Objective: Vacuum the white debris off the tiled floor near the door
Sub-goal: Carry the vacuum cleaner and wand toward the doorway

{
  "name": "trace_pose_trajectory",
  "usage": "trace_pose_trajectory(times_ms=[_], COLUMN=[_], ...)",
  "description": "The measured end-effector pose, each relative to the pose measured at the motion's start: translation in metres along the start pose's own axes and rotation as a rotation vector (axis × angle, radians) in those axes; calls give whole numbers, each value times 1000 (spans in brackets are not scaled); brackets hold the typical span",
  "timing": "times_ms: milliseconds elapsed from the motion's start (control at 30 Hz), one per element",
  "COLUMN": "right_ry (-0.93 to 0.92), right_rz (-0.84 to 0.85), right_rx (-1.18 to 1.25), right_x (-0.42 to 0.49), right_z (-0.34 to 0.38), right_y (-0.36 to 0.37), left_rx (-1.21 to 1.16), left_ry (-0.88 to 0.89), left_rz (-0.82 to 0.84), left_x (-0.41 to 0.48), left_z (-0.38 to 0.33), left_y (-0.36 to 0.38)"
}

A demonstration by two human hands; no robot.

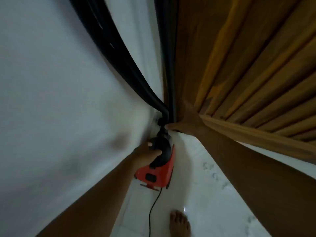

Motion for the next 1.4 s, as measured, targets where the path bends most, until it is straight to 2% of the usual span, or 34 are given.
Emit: trace_pose_trajectory(times_ms=[133,233,333,400,500,767,933,1067,1200,1400], right_ry=[22,47,24,-19,-30,-91,-54,-15,-10,-98], right_rz=[-16,-174,-239,-197,-44,-27,-70,-85,-114,-250], right_rx=[77,196,207,236,303,174,177,261,315,221], right_x=[44,63,80,88,100,86,37,-33,-138,-337], right_z=[-9,-6,-7,-5,-4,6,29,70,128,226], right_y=[29,37,36,35,40,20,-20,-69,-132,-212], left_rx=[-78,-55,-14,-125,-338,-372,-349,-317,-272,-221], left_ry=[-120,-104,-91,-109,-143,-158,-116,-62,25,152], left_rz=[32,47,-4,-27,-23,-41,-40,-17,-22,-12], left_x=[70,110,137,148,155,129,72,-11,-128,-347], left_z=[20,24,28,36,43,36,22,11,-4,0], left_y=[23,37,48,56,65,66,59,48,30,11])
Point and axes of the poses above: each hand's wrist, its own x-axis towards the middle knuckle, its own y-axis out of the palm, z = x × y, the point moved 3 cm from there along x, towards the middle knuckle, and after that the axes turned 5 degrees about -x, right-handed, at the moved point
